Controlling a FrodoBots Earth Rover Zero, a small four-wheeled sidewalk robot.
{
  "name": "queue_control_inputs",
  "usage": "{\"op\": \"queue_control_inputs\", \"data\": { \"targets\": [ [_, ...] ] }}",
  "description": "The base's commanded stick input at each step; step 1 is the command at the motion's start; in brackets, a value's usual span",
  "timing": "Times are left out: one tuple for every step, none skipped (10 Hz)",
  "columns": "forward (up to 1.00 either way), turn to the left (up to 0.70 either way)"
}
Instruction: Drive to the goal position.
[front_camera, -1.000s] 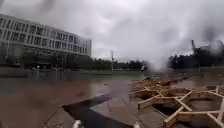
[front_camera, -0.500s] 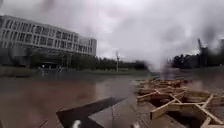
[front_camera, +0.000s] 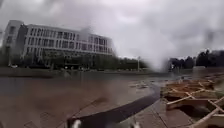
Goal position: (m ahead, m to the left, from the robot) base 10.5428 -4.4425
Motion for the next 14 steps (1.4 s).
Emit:
{"op": "queue_control_inputs", "data": {
  "targets": [
    [0.70, 0.00],
    [0.70, 0.00],
    [0.70, 0.00],
    [0.70, 0.00],
    [0.70, 0.00],
    [0.70, 0.00],
    [0.70, 0.00],
    [0.70, 0.00],
    [0.70, 0.00],
    [0.70, 0.03],
    [0.70, 0.21],
    [0.70, 0.26],
    [0.70, 0.26],
    [0.70, 0.21]
  ]
}}
